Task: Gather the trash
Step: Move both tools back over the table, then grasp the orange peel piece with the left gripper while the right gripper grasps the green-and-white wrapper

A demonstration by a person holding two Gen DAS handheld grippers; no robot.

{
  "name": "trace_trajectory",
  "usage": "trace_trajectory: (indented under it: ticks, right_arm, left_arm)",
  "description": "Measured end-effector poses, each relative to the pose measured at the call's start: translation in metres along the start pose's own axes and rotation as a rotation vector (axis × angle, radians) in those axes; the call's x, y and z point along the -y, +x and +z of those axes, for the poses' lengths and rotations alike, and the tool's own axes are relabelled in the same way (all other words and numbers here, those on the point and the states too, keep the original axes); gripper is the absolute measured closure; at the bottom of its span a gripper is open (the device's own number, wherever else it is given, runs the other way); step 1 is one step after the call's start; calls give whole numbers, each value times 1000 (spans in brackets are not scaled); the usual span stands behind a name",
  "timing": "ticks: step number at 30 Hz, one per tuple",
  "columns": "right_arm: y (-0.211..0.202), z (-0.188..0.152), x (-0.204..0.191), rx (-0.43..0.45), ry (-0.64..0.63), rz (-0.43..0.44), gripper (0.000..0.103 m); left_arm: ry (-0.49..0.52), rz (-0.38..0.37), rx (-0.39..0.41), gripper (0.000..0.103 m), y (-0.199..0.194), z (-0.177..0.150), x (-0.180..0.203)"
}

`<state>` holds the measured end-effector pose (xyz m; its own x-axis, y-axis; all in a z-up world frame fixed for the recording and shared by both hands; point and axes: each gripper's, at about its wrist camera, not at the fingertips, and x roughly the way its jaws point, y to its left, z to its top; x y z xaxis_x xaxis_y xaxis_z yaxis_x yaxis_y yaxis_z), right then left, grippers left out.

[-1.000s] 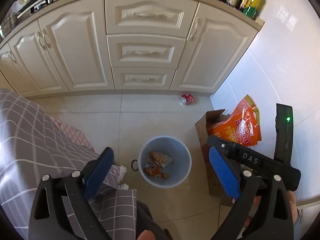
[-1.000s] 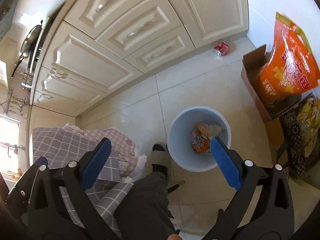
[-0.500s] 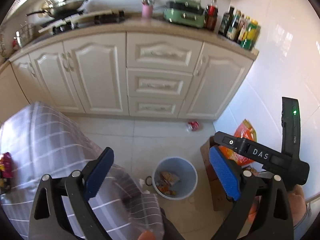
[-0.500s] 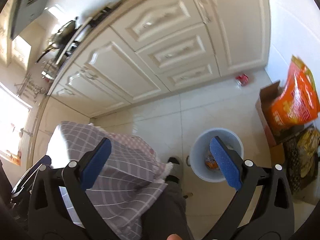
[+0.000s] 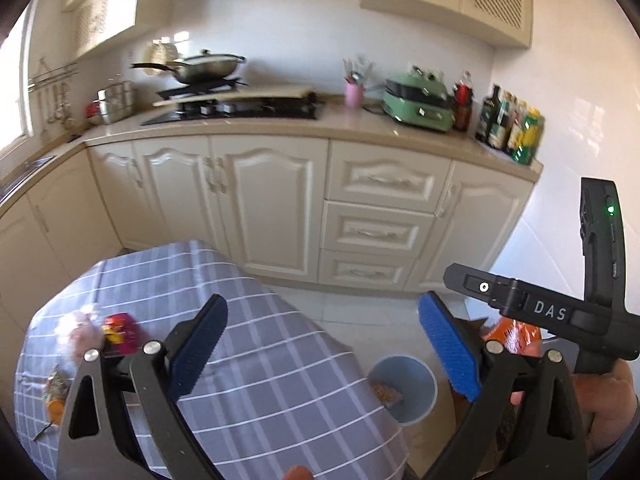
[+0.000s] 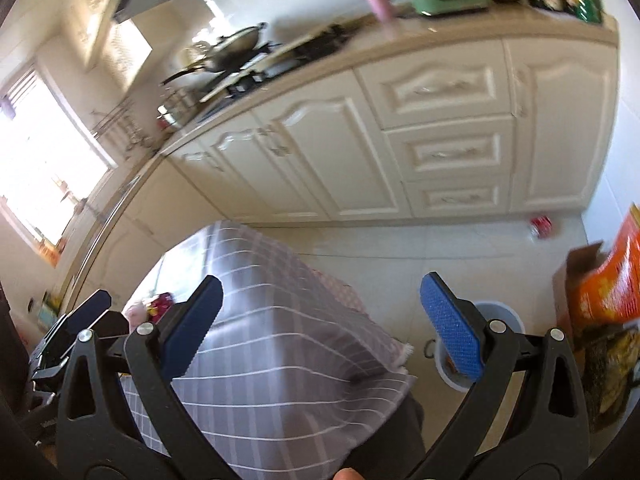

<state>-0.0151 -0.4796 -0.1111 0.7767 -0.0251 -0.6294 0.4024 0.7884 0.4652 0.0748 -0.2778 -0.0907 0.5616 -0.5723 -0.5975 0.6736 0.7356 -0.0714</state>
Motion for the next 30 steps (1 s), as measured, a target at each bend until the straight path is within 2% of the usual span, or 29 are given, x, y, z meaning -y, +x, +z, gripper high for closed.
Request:
trace_trajectory:
  ticks: [10, 17, 22, 30]
  right_arm:
    - [3, -9, -97, 1, -142, 117, 6]
    - [13, -25, -157, -11, -246, 167, 6]
    - [27, -46, -189, -53, -311, 187, 6]
    - [54, -71, -218, -129, -366, 207, 6]
  left_arm:
    - [-52, 138, 105, 9, -66, -10, -72]
    - [-132, 208, 141, 9, -98, -39, -129]
    - [-196, 281, 113, 9, -110, -78, -179]
    - [-287, 371, 4, 9, -101, -138, -249]
